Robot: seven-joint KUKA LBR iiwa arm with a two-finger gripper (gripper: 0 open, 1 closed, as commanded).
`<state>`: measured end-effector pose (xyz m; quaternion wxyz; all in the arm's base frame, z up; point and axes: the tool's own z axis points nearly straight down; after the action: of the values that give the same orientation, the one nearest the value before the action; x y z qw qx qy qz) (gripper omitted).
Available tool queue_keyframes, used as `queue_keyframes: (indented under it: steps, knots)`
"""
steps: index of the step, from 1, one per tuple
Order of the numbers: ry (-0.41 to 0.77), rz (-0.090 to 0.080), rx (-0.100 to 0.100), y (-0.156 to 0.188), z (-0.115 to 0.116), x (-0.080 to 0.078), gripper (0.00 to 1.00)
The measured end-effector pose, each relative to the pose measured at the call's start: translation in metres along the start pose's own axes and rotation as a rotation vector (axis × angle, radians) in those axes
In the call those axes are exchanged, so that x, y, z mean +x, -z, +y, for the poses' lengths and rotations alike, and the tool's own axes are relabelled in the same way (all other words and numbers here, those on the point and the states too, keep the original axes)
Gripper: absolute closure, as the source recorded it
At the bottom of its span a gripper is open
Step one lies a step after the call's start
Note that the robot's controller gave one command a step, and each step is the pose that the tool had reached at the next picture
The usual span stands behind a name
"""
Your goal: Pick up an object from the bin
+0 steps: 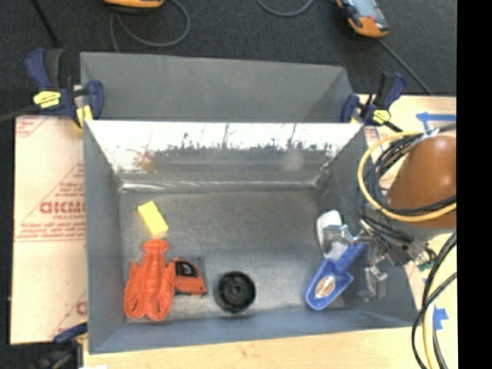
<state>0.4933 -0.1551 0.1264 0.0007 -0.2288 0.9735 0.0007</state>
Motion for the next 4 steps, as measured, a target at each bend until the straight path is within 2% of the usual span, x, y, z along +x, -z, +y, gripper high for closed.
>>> queue_keyframes:
  steps: [1,2,3,4]
  knots:
    - [0.355,0.000,0.001,-0.005,-0.005,-0.011,0.00]
    - [0.438,-0.016,-0.015,-0.054,0.014,-0.019,0.00]
    - [0.767,-0.022,-0.022,-0.055,0.008,-0.019,1.00]
    - [0.768,-0.022,-0.022,-0.055,0.008,-0.019,1.00]
